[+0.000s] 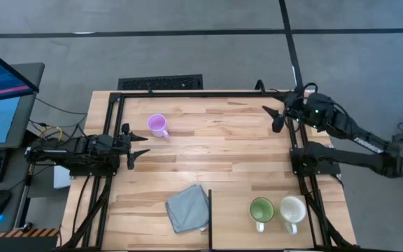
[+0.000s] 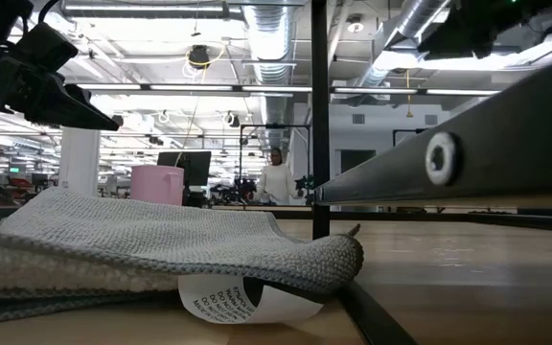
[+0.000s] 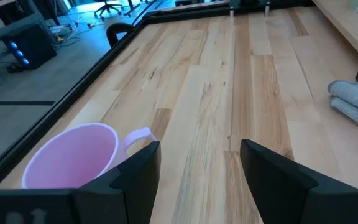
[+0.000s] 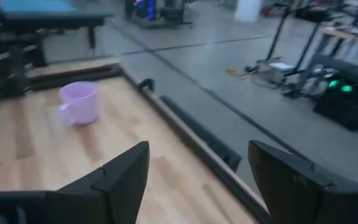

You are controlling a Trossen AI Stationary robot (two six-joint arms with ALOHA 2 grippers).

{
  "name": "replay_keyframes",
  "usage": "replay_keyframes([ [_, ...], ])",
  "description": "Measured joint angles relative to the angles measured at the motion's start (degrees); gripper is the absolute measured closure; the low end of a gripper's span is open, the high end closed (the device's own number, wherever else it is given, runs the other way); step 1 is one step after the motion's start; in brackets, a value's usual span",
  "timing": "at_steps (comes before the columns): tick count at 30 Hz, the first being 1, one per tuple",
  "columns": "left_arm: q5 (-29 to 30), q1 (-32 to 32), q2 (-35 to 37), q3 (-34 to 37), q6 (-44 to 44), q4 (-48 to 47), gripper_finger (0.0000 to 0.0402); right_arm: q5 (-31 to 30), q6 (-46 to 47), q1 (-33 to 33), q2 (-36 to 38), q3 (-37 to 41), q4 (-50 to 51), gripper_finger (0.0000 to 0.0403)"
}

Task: Stack small to large cups/mugs on shelf
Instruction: Put the pink mug on the shelf

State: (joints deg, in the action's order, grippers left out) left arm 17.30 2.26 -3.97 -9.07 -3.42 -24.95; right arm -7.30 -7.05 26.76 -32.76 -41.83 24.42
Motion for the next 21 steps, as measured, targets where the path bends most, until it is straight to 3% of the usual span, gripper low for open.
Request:
replay_keyframes([
  [7, -0.07, 0.01, 0.00, 0.00, 0.00, 0.24, 0.0188, 12.49, 1.69, 11.06, 3.24, 6.02, -3.10, 0.0106],
  [14, -0.17, 0.02, 0.00, -0.01, 1.50, 5.97, 0.0188, 15.61, 1.52, 15.01, 2.98, 12.77, -8.94, 0.0106],
  [21, -0.18, 0.02, 0.00, -0.01, 0.79, 6.12, 0.0188, 23.42, 0.99, 18.54, 5.05, 19.17, -16.45, 0.0106],
])
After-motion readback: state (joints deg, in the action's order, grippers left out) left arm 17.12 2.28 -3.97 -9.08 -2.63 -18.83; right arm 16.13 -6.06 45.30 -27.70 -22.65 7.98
